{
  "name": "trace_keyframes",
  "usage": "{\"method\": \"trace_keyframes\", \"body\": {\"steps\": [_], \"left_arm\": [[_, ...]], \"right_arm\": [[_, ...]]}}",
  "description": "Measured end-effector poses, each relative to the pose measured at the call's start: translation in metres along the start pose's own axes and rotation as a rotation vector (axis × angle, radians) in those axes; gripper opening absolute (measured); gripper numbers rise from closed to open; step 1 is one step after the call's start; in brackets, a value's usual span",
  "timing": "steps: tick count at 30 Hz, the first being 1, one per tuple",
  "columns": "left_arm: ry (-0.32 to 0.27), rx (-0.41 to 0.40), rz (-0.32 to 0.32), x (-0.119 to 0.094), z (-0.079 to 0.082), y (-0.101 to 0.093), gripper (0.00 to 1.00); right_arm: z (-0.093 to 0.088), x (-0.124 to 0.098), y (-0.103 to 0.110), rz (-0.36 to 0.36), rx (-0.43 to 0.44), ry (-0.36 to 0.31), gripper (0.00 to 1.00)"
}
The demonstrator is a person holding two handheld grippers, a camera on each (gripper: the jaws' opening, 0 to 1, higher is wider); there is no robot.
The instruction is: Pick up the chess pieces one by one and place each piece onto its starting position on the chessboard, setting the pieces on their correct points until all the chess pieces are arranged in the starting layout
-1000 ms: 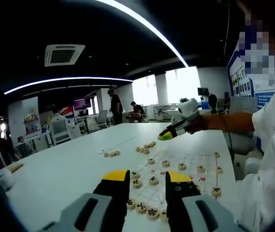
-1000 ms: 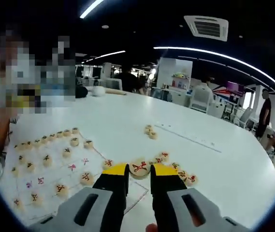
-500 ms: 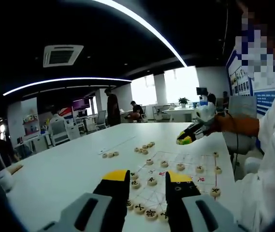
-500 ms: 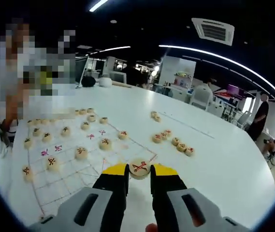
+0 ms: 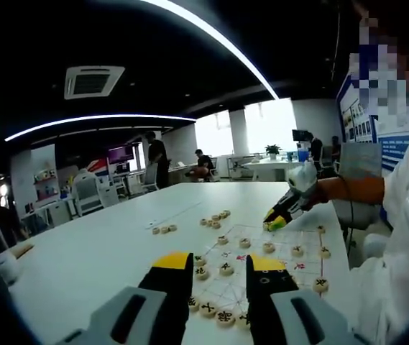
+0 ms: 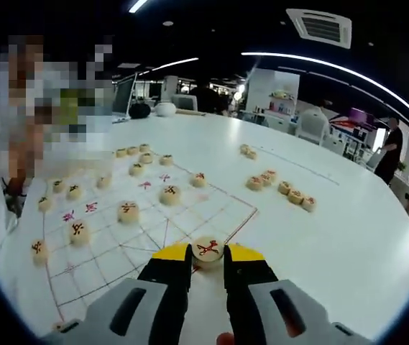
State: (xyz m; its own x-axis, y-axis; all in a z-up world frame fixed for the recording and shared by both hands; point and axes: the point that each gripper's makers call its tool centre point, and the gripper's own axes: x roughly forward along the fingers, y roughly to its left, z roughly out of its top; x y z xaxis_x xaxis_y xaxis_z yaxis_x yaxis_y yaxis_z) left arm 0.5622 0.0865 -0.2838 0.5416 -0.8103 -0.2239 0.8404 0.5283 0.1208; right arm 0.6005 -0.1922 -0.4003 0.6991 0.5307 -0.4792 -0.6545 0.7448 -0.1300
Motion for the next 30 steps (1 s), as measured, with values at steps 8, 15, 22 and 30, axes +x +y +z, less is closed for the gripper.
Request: {"method": "trace_keyframes", "body": {"steps": [8,15,22,30], "left_arm": [[0.012,0.009,-0.023,0.003,-0.005,-0.004,0.31],[-0.052,-0.036,-0.071,-0.002,0.007,-0.010,0.31],[-0.053,-0.046,-0.073,-0.002,0.006,-0.008,0.31],[-0.047,-0.055,-0.062,-0.002,0.003,-0.006,0.31]], "right_arm": [[-0.001,0.001,-0.001,-0.003,0.030,0.002,0.20],[-0.001,0.002,-0.002,-0.008,0.110,-0.013,0.21],[0.009,-0.001,-0.006,-0.012,0.113,-0.022,0.33],[0.037,0.000,-0.012,-0.017,0.123,-0.056,0.33]]}}
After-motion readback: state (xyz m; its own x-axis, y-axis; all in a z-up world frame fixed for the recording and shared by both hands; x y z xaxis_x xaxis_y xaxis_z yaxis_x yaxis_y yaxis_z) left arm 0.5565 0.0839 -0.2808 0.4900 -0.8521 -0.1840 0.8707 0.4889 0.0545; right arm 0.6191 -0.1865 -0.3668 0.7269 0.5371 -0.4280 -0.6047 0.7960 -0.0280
